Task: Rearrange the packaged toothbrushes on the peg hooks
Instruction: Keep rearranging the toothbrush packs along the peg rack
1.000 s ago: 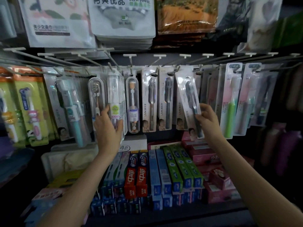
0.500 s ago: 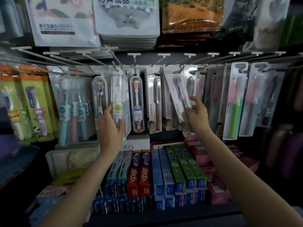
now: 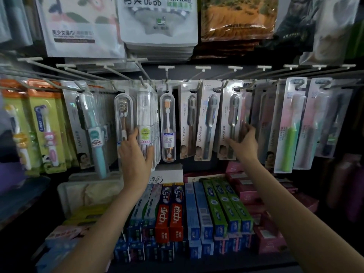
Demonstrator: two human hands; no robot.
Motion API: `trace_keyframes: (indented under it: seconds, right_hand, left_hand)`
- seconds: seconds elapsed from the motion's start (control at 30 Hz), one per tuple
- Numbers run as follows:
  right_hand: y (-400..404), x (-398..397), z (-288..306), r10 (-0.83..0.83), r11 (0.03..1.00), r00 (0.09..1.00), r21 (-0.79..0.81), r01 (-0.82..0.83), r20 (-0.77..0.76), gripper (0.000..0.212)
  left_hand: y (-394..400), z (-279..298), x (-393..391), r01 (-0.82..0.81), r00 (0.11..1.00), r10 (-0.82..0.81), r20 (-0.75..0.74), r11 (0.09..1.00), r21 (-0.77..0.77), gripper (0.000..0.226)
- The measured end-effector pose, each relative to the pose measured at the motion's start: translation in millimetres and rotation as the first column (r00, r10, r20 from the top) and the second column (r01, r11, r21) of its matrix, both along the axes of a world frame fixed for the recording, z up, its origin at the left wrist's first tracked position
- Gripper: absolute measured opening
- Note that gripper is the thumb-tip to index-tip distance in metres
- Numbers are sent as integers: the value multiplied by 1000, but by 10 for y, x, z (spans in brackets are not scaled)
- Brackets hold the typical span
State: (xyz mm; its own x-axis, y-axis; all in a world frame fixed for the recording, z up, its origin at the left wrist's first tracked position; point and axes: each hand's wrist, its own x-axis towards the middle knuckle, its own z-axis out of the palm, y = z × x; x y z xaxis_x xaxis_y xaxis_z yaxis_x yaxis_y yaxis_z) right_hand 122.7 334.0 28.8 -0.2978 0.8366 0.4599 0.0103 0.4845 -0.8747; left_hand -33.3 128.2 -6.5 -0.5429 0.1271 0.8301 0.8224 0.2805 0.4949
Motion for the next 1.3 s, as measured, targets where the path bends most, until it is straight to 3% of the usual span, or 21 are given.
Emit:
trace_keyframes:
  seconds: [0.13,0.27,0.47,0.53,0.9,1.07,1.2,1.3]
  right_hand:
    - [12,10,-41,3,1000,1000,7,-2,-31,55]
    - [26,70,-90,50,996,996,75,-45,-73,53]
    - [163,304,22,-217,946,976,240,216,-25,53]
    - [205,364,33,-246,931,969,280,235,3,53]
    - [147,414,-49,-78,945,995,313,93,-58,62]
    - [125,450,-7,-100,919,995,381,96,-9,59]
    - [84,495,-8,-56,963,997,262,67,-51,60]
    - [27,484,-122,79,985,991,160,-61,-112,55]
  left_hand:
    - [-25,9,-27,-17,1000,17,-23,1000,-12,53]
    - [-18,4,-43,-30,1000,30,0,999,-10,52]
    - [15,-8,-44,-38,999,38,-1,999,-12,53]
    - [21,-15,-41,-29,1000,29,6,1000,-7,53]
    - [15,-7,2,-15,1000,15,9,1000,-3,52]
    - [18,-2,33,-14,1000,14,-2,1000,5,52]
    - [57,-13,11,-15,1000,15,12,1000,18,52]
    - [70,-24,7,-11,1000,10,16,1000,22,53]
